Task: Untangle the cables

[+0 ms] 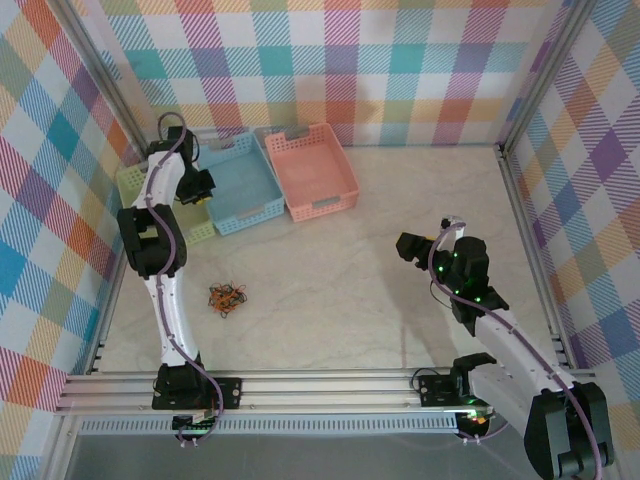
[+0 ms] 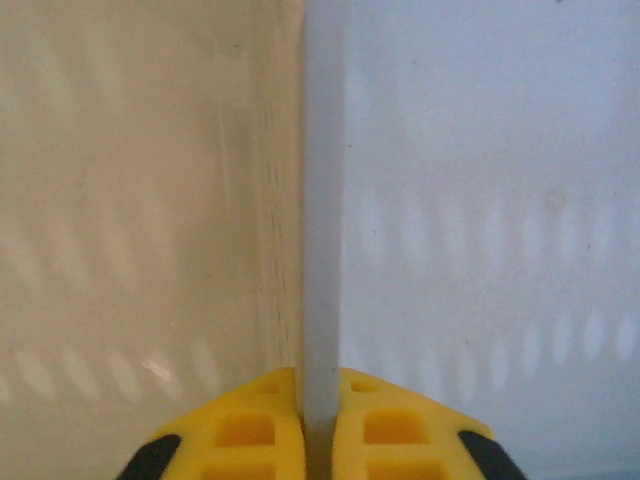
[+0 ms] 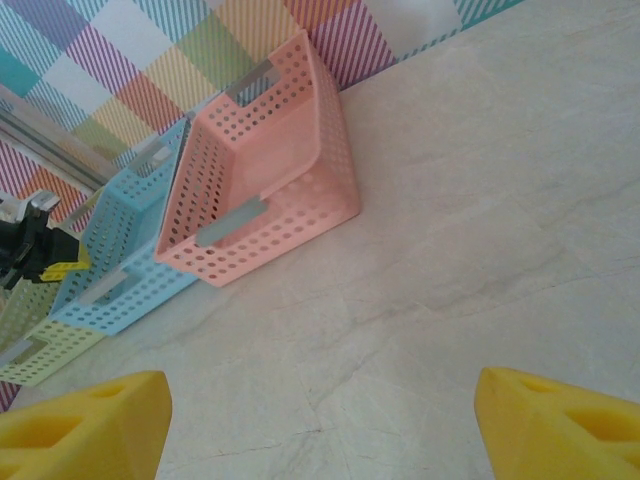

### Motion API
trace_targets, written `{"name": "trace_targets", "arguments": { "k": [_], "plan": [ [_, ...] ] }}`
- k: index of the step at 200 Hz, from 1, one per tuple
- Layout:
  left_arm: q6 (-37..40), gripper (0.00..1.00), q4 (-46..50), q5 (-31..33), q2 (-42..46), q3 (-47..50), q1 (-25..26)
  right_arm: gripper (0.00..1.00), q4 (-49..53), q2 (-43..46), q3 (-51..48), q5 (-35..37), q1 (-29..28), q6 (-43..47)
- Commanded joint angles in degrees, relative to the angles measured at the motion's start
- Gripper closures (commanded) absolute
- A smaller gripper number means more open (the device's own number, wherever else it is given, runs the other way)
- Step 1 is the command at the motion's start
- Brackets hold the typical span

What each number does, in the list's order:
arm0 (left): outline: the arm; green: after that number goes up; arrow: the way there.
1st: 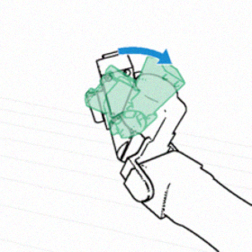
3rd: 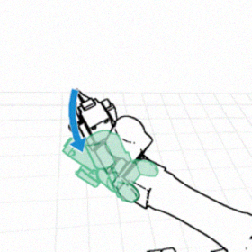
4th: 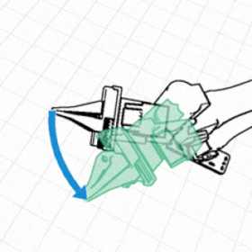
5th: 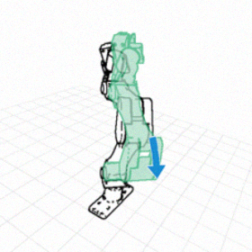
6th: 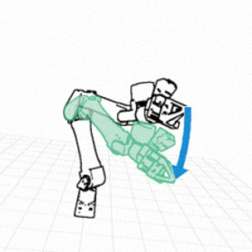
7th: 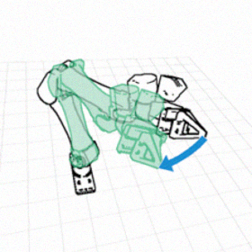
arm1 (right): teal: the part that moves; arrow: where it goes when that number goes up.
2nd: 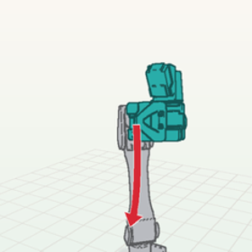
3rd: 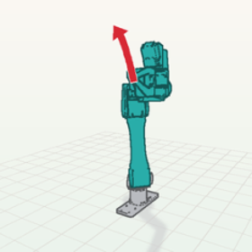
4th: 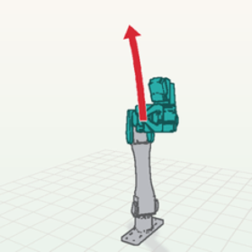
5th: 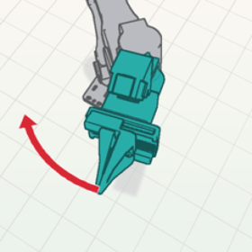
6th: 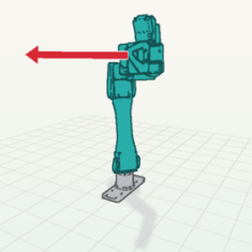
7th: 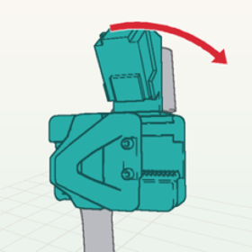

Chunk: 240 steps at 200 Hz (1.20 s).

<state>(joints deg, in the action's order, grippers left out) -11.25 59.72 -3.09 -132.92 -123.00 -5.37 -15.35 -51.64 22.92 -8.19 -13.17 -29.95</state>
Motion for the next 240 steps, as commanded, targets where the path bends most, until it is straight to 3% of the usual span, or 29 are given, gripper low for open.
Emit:
{"name": "trace_targets", "arguments": {
  "k": [1, 126, 240],
  "plan": [
    [1.0, 0.97, 0.9, -2.8, -1.2, -1.7, 3.7, 0.20, -0.4, -0.3, 1.7, 0.0, -0.4, 0.9],
    [1.1, 1.00, 4.8, 0.1, -4.6, -8.6, 17.7, 0.20, -0.1, -0.8, 1.9, 0.4, -0.5, 1.1],
    [-2.6, 0.99, 6.1, -0.2, -10.6, -17.1, 22.6, 0.20, 0.4, -1.2, 2.4, 0.4, -0.8, 1.5]
  ]
}}
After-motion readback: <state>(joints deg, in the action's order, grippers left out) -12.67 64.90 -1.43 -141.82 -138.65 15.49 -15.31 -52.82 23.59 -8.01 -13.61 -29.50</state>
